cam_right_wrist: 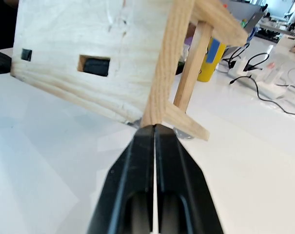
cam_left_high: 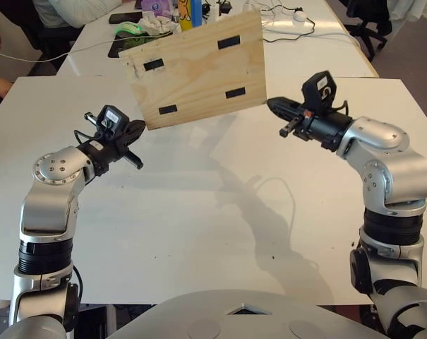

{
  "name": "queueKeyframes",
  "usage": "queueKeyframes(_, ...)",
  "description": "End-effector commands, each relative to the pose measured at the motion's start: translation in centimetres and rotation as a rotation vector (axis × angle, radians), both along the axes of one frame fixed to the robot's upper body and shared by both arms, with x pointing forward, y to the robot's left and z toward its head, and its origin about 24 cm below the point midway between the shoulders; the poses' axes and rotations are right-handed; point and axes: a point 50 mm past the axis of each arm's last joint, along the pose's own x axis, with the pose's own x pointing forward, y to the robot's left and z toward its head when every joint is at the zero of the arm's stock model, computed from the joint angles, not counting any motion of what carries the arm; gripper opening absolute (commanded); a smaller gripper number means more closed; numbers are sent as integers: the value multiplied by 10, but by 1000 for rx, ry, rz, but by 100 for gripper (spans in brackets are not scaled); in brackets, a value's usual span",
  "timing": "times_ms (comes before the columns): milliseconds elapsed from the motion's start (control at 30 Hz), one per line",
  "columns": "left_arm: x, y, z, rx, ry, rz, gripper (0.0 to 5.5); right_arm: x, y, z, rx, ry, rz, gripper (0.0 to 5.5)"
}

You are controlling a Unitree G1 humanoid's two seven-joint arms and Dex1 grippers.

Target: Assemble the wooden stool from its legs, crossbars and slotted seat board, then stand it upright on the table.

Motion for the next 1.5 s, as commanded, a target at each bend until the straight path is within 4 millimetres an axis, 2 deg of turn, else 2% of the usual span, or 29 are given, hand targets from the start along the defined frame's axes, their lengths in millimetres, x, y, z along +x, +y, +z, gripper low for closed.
queueKeyframes(33, -6, -49, 57, -114, -212, -300, 0, -14, 44, 26, 100, -67, 326, 1)
queueKeyframes(167, -8, -51, 76, -133, -262, -309, 0, -12, 42, 31, 96, -81, 319, 1)
queueKeyframes(333, -9, -51, 76, -128, -258, -305, 0, -9, 40, 32, 90, -88, 306, 1)
queueKeyframes(567, -7, -40, 53, -99, -178, -245, 0, -8, 34, 24, 47, -62, 269, 1)
queueKeyframes(800, 9, 7, 22, -35, -127, 45, 0, 25, 1, 2, -144, -83, -38, 1)
queueKeyframes(1033, 17, 27, 4, -4, -129, 220, 0, 42, -18, -9, -185, -164, -222, 1)
queueKeyframes(1133, 19, 35, -1, 11, -149, 315, 0, 47, -25, -11, -146, -237, -330, 1)
queueKeyframes(1233, 22, 38, -4, -41, -201, 399, 0, 47, -34, -12, -5, -356, -456, 1)
queueKeyframes(1333, 22, 37, -9, -126, -281, 486, 0, 42, -45, -28, 96, -413, -583, 1)
queueKeyframes(1500, 10, 27, -35, -228, -322, 578, 0, 33, -43, -68, 141, -360, -624, 1)
